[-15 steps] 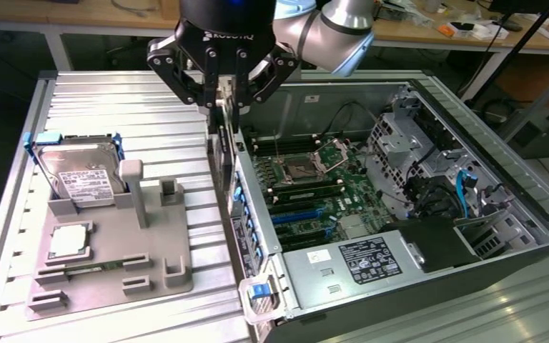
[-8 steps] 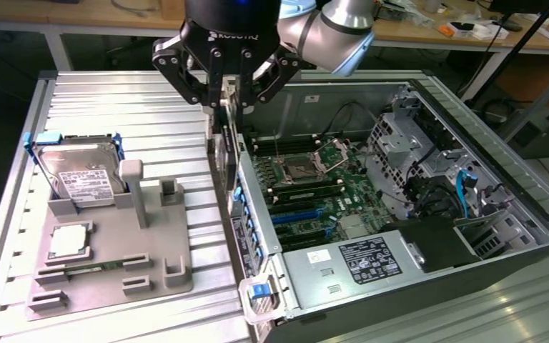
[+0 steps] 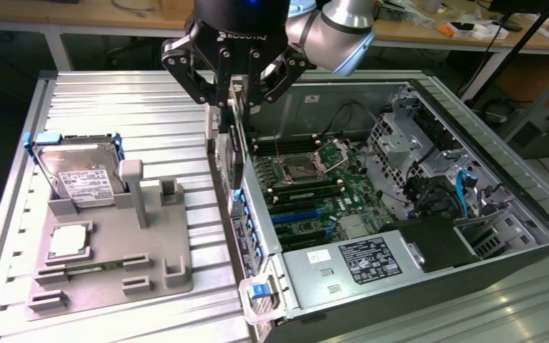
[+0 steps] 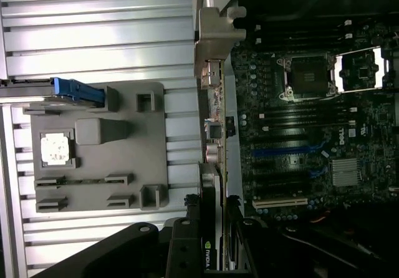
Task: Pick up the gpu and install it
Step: 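Pick up the gpu and move the gpu toward the slot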
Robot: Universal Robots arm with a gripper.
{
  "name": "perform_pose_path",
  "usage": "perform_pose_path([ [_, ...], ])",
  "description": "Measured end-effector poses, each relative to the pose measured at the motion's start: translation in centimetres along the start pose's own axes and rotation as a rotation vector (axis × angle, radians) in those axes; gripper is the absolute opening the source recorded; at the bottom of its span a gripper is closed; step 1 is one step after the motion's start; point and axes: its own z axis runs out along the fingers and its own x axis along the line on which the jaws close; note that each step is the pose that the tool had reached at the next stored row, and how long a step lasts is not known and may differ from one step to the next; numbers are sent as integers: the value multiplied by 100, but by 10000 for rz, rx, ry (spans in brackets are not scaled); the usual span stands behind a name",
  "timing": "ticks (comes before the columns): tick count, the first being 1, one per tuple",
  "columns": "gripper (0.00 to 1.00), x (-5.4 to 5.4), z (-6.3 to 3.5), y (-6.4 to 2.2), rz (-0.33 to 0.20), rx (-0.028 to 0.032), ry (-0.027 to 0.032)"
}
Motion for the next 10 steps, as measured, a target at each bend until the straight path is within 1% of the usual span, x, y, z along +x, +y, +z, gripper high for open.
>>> perform_pose_path([
  [10, 27, -92, 3, 6, 0, 0, 0],
])
